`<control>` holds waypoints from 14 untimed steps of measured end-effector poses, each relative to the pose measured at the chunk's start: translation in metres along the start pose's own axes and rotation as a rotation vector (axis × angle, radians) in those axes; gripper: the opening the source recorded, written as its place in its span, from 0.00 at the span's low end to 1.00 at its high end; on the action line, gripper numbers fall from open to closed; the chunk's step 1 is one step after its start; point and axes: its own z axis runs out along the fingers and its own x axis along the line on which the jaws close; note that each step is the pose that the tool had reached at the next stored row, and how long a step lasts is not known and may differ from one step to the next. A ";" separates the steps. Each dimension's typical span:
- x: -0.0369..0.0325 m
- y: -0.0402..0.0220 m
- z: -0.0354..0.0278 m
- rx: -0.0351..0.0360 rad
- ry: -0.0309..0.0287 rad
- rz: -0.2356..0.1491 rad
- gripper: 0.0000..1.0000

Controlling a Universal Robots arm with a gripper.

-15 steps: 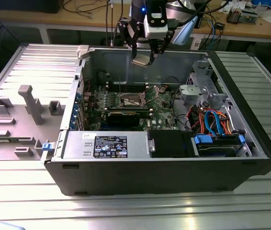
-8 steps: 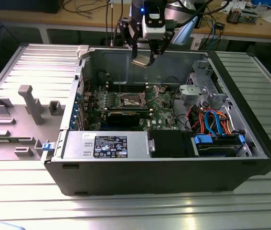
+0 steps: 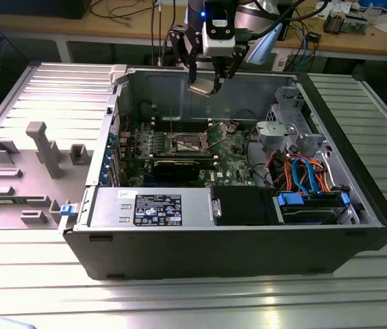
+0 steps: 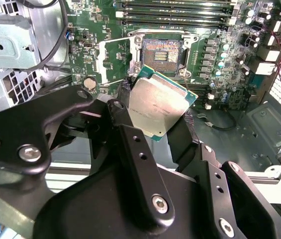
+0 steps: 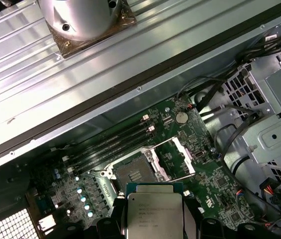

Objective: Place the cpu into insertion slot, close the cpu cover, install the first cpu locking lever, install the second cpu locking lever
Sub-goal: 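Place the cpu into insertion slot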

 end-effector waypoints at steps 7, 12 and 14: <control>0.0000 0.0000 0.0000 0.0000 -0.0001 0.001 0.55; 0.0000 0.0000 0.0005 -0.0007 -0.0036 0.041 0.55; 0.0000 -0.0001 0.0014 -0.0013 -0.0061 0.069 0.55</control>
